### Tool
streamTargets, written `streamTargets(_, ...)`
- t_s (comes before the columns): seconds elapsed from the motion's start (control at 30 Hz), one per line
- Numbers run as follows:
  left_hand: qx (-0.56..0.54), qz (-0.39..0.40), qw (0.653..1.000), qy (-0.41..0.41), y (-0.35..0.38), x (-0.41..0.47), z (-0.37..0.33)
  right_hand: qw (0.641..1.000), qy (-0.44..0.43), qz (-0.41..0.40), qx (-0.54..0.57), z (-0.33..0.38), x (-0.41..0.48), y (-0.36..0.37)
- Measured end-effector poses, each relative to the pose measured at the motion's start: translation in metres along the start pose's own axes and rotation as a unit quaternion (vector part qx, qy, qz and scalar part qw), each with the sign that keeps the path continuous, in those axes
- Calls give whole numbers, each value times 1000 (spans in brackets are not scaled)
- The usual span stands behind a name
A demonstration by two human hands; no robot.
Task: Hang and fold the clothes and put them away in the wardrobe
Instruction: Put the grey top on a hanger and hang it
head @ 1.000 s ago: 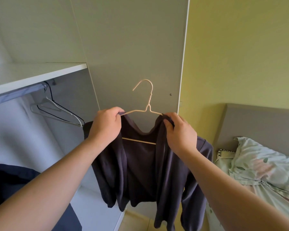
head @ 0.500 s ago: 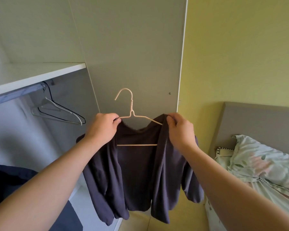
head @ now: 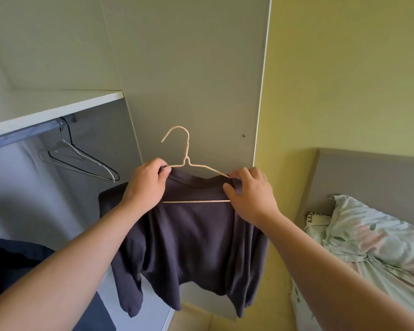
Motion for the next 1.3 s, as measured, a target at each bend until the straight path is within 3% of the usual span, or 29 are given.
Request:
streamTargets(0.13, -18, 2, 1000, 15, 1, -2, -2, 993, 23, 19, -115, -10, 5, 3)
streamTargets(0.23, -26, 1, 999, 23, 4, -3, -2, 976, 70, 92, -184, -20, 9, 14)
streamTargets(0.43, -43, 14, 999, 16, 15, -5, 7, 980, 68, 175, -64, -16, 8, 32)
streamTargets(0.67, -70, 31, 996, 50, 30, -10, -9, 992, -33, 92, -77, 25, 10, 32)
streamTargets(0.8, -93, 53, 994, 33, 39, -13, -8, 993, -23, 69, -93, 17, 10, 30)
streamTargets(0.97, -94, 108, 988, 49, 52, -19, -4, 996, -27, -14, -89, 10, 8, 17)
streamTargets(1.1, -113, 134, 984, -10, 53, -24, 22, 996, -19, -50, -69, 5, 8, 5)
streamTargets(1.2, -108, 98, 987, -66, 50, -22, 51, 997, -14, -58, -56, 2, 8, 0)
streamTargets(1.3, -84, 82, 977, -180, 53, -24, 90, 997, -7, -65, -37, -1, 7, -4)
Point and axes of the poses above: each hand's wrist, its own x-axis towards the middle knuckle, its own y-axis out of the palm, z = x × y, the point moved 8 cm from there along x, towards the middle knuckle, and after that the axes turned 12 degrees about x, right-handed, at the moved point
